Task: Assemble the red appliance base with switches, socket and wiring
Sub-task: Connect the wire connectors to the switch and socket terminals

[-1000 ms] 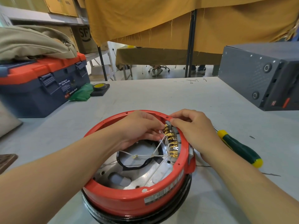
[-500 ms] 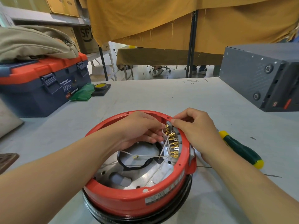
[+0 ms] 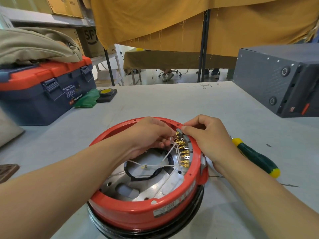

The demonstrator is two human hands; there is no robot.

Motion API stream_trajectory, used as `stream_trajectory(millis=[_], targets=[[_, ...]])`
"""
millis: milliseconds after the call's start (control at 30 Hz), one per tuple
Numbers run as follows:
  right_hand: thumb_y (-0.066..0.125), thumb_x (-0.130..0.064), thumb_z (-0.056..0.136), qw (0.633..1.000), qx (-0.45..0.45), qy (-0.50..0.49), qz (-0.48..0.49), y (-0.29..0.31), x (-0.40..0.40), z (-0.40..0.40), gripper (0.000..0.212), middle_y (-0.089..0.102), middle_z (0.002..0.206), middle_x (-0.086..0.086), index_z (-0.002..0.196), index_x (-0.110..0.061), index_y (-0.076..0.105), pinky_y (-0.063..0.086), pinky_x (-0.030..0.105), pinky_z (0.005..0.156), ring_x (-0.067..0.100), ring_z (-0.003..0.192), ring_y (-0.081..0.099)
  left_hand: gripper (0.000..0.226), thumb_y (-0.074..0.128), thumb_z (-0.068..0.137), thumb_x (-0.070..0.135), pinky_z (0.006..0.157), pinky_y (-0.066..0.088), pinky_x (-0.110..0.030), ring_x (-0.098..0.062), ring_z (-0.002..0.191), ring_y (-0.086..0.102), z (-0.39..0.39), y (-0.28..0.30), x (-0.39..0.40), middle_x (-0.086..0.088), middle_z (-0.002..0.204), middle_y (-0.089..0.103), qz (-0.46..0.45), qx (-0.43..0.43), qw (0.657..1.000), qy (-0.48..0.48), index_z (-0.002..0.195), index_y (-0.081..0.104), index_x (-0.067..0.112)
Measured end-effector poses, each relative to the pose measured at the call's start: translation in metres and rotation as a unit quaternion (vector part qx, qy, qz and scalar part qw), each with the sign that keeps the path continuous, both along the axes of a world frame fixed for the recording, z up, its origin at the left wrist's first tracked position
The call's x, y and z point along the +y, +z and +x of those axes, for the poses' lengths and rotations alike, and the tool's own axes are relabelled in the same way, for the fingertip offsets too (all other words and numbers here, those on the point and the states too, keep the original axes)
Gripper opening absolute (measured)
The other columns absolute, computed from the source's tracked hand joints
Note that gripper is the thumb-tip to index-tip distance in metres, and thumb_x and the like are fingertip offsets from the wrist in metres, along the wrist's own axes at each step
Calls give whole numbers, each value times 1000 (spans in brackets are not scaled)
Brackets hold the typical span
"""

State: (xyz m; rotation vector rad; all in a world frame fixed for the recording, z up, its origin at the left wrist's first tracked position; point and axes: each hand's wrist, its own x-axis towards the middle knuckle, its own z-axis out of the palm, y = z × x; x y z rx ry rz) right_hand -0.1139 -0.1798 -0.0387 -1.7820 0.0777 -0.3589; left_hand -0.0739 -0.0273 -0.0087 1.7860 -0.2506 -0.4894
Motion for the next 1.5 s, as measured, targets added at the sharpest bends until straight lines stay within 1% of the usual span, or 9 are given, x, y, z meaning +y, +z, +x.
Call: stream_trajectory(millis=[400,533,633,800,967,1200,1300,1367,1500], targets=[[68,-16,85,1000,7,5,-3,3,1,-1,7,69,78,0,78,-16,68,57,27,65,15,74,67,12,59,86,-1,46,45,-14,-9,47,53,0,-2,2,-9,58,58,-8,-13,1000,-7,75,64,-2],[67,-20,86,999,11,14,-39,5,-1,-1,5,67,82,-1,83,-16,67,52,21,62,13,77,65,8,64,85,5,47,46,-15,-10,48,58,-1,-1,7,-6,56,62,22,-66,998,-9,81,66,-2],[67,-22,86,997,1,6,-76,7,-2,-2,7,66,85,-1,87,-16,67,52,21,65,12,80,63,9,66,85,13,47,45,-16,-12,53,63,-4,2,12,-3,59,65,39,-110,993,-11,77,65,9],[68,-28,85,991,-9,-9,-136,9,-2,-3,12,62,82,-6,88,-17,64,43,13,60,4,74,56,5,69,83,22,50,47,-20,-16,57,65,-14,7,14,-1,63,67,114,-182,973,-86,81,69,17],[68,-32,84,986,-4,-3,-164,10,-3,-3,16,59,79,-1,88,-18,60,42,19,59,7,68,53,5,71,80,22,51,45,-17,-10,53,61,-18,7,12,5,53,62,155,-214,957,-115,78,69,18],[67,-29,85,988,4,8,-155,10,-3,-3,13,59,81,-1,89,-20,59,44,19,58,10,70,57,7,69,81,14,53,46,-18,-9,54,61,-15,6,13,4,56,62,163,-238,951,-107,76,68,18],[67,-29,85,988,6,7,-152,10,-3,-3,13,60,82,-1,89,-20,59,45,20,59,10,71,57,5,69,81,12,52,42,-12,-3,51,57,-16,5,11,5,57,62,160,-243,951,-105,77,69,14],[67,-29,85,989,6,7,-151,10,-3,-3,12,60,83,-1,89,-20,59,45,19,58,10,71,57,3,70,80,13,49,39,-8,1,48,52,-17,5,10,6,57,61,158,-250,950,-101,77,70,12],[67,-29,85,989,6,5,-149,9,-3,-3,12,61,83,0,88,-20,59,45,19,58,10,71,58,8,72,79,19,52,40,-12,1,51,49,-17,5,9,6,60,61,170,-273,942,-101,78,70,12]])
